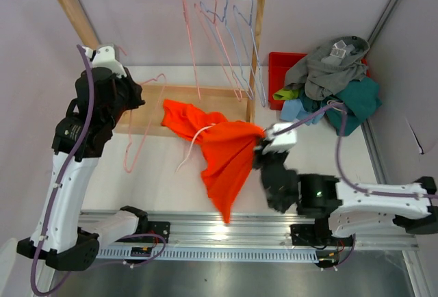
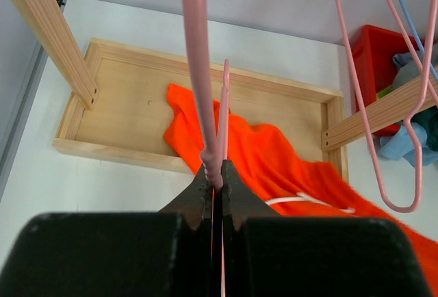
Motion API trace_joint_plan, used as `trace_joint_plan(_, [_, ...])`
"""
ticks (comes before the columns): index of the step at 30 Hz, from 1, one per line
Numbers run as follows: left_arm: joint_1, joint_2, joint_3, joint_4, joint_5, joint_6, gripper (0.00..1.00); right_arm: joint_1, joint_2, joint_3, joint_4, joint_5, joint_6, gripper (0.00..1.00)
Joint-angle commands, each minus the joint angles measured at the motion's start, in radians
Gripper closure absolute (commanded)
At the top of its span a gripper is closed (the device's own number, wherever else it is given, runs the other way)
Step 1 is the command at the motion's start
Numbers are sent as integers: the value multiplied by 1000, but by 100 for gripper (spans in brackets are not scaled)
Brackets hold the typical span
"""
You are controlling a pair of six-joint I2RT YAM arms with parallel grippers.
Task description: Remove the shorts from the hanger
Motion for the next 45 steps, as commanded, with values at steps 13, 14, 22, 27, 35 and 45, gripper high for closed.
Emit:
trace_joint_plan(13, [-5, 35, -81, 168, -4, 35, 100, -1023, 116, 430, 447, -733, -427, 100])
trace_joint_plan(14, [-5, 39, -86, 182, 0, 35, 100, -1074, 159, 474, 464, -824, -424, 100])
trace_joint_plan(22, [-5, 53, -127, 237, 23, 33, 100, -1478, 715, 1167, 504, -1015, -251, 100])
trace_joint_plan(27, [-5, 39, -126, 228, 17, 33, 100, -1598, 952, 1522, 520, -996, -182, 100])
trace_joint_plan(35, [-5, 91, -60, 239, 10, 18, 100, -1595, 808, 680, 781, -1146, 14, 99])
trace_joint_plan(45, [-6, 263, 311, 144, 49, 55, 100, -1422, 566, 51, 645, -1013, 318, 1])
